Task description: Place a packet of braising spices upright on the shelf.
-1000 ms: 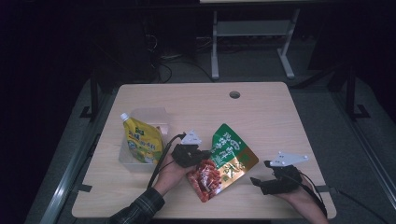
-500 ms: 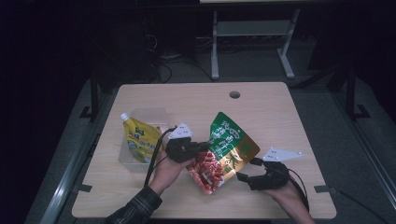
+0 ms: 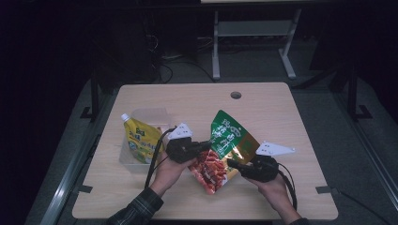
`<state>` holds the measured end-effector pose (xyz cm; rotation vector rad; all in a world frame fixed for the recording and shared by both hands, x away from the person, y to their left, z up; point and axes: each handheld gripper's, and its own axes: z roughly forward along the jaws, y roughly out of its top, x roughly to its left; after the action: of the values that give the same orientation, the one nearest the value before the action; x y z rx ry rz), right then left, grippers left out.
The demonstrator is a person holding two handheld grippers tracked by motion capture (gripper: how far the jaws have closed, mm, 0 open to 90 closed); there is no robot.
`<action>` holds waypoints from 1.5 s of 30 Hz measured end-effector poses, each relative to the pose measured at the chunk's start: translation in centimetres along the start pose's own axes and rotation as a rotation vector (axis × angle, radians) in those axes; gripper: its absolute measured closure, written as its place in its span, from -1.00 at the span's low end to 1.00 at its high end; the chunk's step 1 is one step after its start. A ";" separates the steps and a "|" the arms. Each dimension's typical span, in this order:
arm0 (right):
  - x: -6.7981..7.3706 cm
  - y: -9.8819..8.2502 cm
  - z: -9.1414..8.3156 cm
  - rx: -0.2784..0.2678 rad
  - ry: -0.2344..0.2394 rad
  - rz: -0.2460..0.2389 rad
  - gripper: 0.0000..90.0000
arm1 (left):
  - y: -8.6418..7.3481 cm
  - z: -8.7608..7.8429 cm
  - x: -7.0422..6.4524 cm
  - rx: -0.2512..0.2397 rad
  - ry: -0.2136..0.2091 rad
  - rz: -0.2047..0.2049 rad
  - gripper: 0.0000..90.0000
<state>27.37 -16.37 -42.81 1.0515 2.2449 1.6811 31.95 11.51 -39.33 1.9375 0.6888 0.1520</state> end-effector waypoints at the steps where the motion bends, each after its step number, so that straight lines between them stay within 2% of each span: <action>1: 0.0 0.1 0.0 -0.005 -0.006 0.003 0.57 | 0.0 0.0 0.0 -0.006 -0.002 -0.007 0.99; 7: -0.2 0.5 0.3 -0.014 -0.017 0.011 0.93 | 0.0 0.0 0.1 -0.010 0.002 -0.002 0.98; 12: -0.4 0.7 0.1 0.003 -0.023 0.002 0.99 | -0.1 0.3 0.1 0.013 0.015 -0.001 0.94; 14: -0.4 0.7 -0.1 -0.001 -0.023 -0.008 0.99 | -0.2 0.4 0.1 0.025 0.024 0.003 0.77; 16: -0.3 0.9 -0.2 0.000 -0.014 -0.018 0.99 | -0.2 0.5 -0.1 0.024 0.056 0.026 0.61; 21: -0.2 1.4 -0.4 0.020 0.016 -0.048 0.99 | -0.1 0.0 -0.3 0.032 0.119 0.049 0.10; 28: -0.2 2.3 -0.6 0.028 0.050 -0.074 0.99 | -0.6 -0.6 -0.7 0.082 0.124 0.063 -0.34; 32: -0.1 3.0 -0.7 0.041 0.072 -0.096 1.00 | -1.0 -1.2 -1.3 0.108 0.120 0.078 -0.43; 36: -0.2 3.4 -1.0 0.052 0.092 -0.110 1.00 | -1.3 -1.7 -1.8 0.113 0.110 0.089 -0.45; 38: -0.3 3.6 -1.2 0.051 0.091 -0.113 1.00 | -1.6 -1.8 -2.0 0.123 0.105 0.096 -0.47; 41: -0.5 3.8 -1.4 0.052 0.090 -0.113 1.00 | -1.9 -1.7 -2.2 0.134 0.099 0.085 -0.51; 45: -0.9 4.0 -2.0 0.046 0.065 -0.116 1.00 | -2.3 -1.5 -2.6 0.142 0.078 0.089 -0.52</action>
<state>28.84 -17.95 -38.80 0.8688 2.3461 1.6464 28.34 12.05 -40.11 2.1088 0.6806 0.2407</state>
